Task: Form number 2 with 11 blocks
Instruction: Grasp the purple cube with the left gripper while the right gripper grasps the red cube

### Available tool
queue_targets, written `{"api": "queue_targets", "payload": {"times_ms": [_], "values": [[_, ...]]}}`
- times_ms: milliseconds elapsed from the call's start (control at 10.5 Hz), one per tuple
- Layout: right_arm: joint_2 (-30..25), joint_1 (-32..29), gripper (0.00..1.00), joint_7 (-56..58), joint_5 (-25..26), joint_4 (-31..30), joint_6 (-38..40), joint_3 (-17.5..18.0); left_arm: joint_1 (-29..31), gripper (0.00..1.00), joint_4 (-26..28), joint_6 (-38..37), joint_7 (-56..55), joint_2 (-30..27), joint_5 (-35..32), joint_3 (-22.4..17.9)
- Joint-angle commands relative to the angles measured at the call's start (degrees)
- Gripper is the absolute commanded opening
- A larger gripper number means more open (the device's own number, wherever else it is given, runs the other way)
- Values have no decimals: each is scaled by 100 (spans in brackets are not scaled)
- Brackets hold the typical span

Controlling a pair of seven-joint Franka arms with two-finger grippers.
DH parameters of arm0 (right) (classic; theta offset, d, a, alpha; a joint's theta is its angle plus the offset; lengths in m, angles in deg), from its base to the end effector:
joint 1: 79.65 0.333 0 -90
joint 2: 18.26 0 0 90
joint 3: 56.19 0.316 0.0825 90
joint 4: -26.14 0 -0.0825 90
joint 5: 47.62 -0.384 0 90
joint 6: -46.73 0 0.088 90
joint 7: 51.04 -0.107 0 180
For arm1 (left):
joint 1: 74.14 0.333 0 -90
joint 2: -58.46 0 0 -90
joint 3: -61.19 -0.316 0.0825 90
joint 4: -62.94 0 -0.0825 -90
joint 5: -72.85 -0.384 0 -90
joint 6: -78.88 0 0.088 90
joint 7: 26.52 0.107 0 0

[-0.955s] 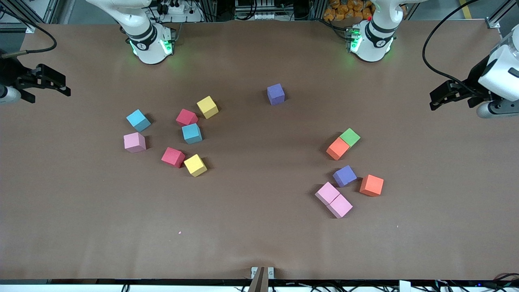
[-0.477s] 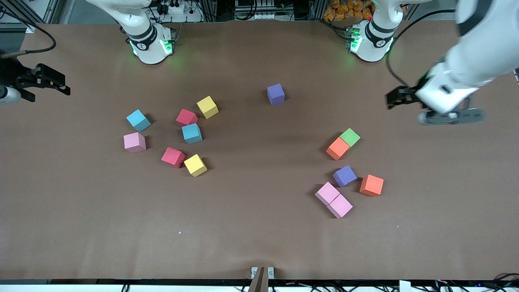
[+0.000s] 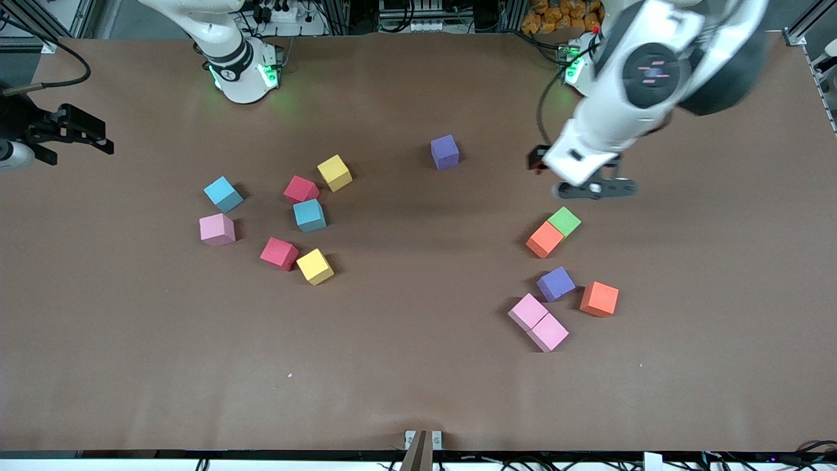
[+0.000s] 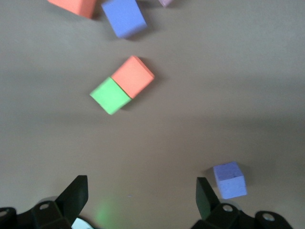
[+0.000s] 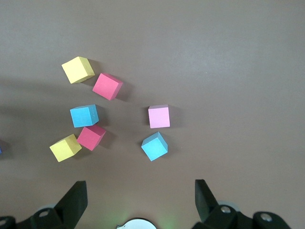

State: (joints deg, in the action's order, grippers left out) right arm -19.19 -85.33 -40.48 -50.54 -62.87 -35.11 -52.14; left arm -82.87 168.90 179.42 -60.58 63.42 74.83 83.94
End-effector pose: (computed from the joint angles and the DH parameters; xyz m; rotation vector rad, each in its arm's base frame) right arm 0.5342 -0.0088 0.6298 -3.0667 -0.2463 0.1587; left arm 0.4821 -0.2928 0.4634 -3.0893 -0.0815 0.2835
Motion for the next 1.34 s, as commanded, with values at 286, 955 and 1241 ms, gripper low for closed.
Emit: {"api": "queue_targets", "payload": {"times_ms": [286,955,1241], "values": [[909,259,100,-18,-59,68,-393,96,-200,100,969,887,-1181,40,153,773],[1927,489,100,-1062,-356,-1313,-2441,105,-1166,100,1656,2714,-2640,830,145,1064],[2123,550,100,-1300,-692,-1321,-2477,105,-1360,100,1656,2883,-2791,1085,101,1056]]}}
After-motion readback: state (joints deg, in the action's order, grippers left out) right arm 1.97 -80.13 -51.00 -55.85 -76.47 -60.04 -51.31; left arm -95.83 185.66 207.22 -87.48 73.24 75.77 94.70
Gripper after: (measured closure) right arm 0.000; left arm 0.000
